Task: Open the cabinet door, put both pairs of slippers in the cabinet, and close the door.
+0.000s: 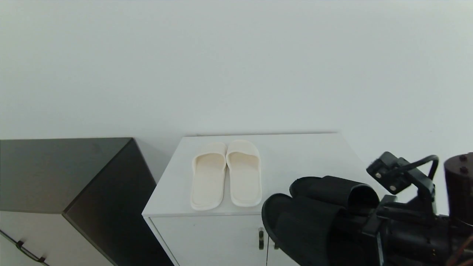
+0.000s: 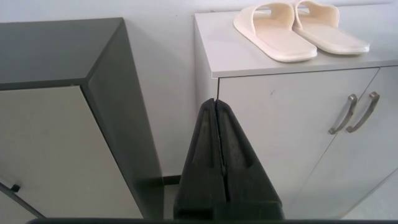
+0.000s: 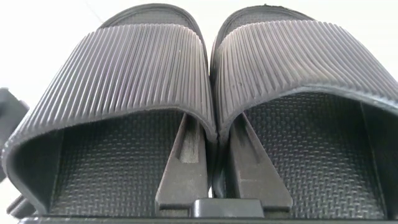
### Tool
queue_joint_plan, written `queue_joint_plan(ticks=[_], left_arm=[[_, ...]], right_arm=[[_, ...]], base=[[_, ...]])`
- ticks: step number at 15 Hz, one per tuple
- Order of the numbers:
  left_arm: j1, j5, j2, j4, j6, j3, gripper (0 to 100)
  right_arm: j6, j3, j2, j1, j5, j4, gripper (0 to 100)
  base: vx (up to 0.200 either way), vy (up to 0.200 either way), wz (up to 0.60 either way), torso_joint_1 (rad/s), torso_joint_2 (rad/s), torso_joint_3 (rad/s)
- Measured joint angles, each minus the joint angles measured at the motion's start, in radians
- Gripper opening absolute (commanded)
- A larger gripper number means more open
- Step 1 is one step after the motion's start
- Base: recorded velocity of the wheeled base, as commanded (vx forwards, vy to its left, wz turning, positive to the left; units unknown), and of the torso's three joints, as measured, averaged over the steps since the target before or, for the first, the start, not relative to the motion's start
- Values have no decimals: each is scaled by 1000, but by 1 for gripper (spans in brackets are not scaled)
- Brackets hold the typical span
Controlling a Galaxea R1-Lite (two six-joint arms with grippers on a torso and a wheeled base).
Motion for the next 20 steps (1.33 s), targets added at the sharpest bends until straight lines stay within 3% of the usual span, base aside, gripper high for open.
queue_joint_plan(ticks=[2, 10, 20], left_arm=[[0, 0, 0, 0, -4, 0, 0], [1, 0, 1, -1, -4, 0, 0], [0, 0, 1, -1, -6, 0, 0]], right_arm=[[-5, 22, -60, 9, 23, 8, 0], [-6, 57, -113, 20, 57, 7, 0], [-6, 70, -116, 32, 58, 6, 0]], base=[[0, 0, 0, 0, 0, 0], [-200, 0, 0, 0, 4, 2], [0, 0, 0, -7, 19, 9]])
